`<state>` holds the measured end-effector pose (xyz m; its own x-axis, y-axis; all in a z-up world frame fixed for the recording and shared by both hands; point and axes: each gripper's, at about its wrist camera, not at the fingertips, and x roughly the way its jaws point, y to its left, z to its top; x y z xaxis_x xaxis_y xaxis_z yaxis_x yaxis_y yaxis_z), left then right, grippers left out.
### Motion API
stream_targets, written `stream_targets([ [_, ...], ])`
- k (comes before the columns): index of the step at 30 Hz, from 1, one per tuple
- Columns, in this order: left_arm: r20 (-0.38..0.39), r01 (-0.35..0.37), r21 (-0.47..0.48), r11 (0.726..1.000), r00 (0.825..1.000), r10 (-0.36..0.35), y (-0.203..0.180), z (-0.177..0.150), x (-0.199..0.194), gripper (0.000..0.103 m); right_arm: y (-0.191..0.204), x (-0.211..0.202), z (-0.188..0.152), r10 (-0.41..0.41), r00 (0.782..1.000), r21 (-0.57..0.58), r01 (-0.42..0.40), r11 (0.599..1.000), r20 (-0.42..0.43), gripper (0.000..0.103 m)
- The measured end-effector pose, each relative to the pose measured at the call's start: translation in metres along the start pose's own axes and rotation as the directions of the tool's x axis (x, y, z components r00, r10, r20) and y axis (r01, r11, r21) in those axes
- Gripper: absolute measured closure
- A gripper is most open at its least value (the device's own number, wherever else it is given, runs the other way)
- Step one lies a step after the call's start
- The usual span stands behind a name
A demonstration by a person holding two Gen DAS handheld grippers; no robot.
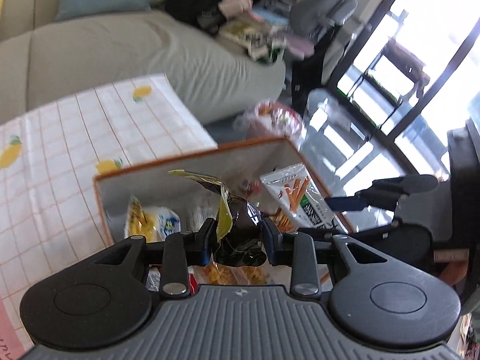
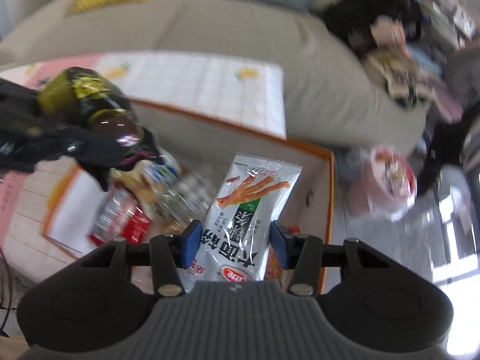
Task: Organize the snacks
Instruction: 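Carry the dark snack and fries-stick packet over the orange box with both tools, then open both tools to drop the two snacks into the box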
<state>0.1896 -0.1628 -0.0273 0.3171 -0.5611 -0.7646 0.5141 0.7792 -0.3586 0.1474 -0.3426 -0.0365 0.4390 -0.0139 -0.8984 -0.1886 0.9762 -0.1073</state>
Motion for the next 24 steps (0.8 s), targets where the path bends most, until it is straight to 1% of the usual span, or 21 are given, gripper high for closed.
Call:
stream_targets([
  [3, -0.062, -0.001, -0.002, 1.000, 0.998, 0.001, 0.004, -0.004, 0.023, 0.066, -0.002, 0.019, -0.003, 0.029, 0.998, -0.006, -0.030, 1.000, -0.055, 0.054],
  [5, -0.104, -0.006, -0.004, 1.000, 0.995, 0.006, 0.007, -0.009, 0.036, 0.066, -0.001, 0.030, -0.003, 0.077, 0.993, -0.003, -0.077, 0.997, -0.090, 0.054],
  [8, -0.168, -0.027, 0.007, 1.000, 0.985, 0.028, 0.011, -0.016, 0.052, 0.066, 0.000, 0.046, -0.003, 0.118, 0.983, 0.010, -0.118, 0.993, -0.141, 0.054],
  [11, -0.237, -0.052, 0.004, 0.999, 0.970, 0.051, 0.016, -0.022, 0.064, 0.066, 0.003, 0.058, -0.005, 0.108, 0.978, -0.005, -0.111, 0.994, -0.178, 0.054],
  [13, -0.270, -0.051, 0.000, 0.999, 0.962, 0.049, 0.019, -0.026, 0.068, 0.066, 0.005, 0.064, -0.004, 0.119, 0.972, 0.003, -0.121, 0.993, -0.201, 0.054],
  [16, -0.305, -0.061, 0.006, 0.998, 0.950, 0.060, 0.020, -0.032, 0.074, 0.066, 0.008, 0.070, -0.007, 0.115, 0.967, -0.014, -0.121, 0.993, -0.228, 0.054],
  [19, -0.345, -0.092, 0.030, 0.995, 0.934, 0.097, 0.017, -0.034, 0.079, 0.066, 0.009, 0.074, -0.005, 0.114, 0.963, -0.013, -0.120, 0.993, -0.243, 0.054],
  [22, -0.365, -0.108, 0.045, 0.993, 0.924, 0.117, 0.014, -0.034, 0.079, 0.066, 0.010, 0.078, -0.004, 0.111, 0.958, -0.016, -0.119, 0.993, -0.264, 0.054],
  [24, -0.374, -0.119, 0.044, 0.992, 0.919, 0.127, 0.012, -0.032, 0.081, 0.066, 0.013, 0.082, -0.004, 0.091, 0.956, -0.028, -0.102, 0.994, -0.280, 0.054],
])
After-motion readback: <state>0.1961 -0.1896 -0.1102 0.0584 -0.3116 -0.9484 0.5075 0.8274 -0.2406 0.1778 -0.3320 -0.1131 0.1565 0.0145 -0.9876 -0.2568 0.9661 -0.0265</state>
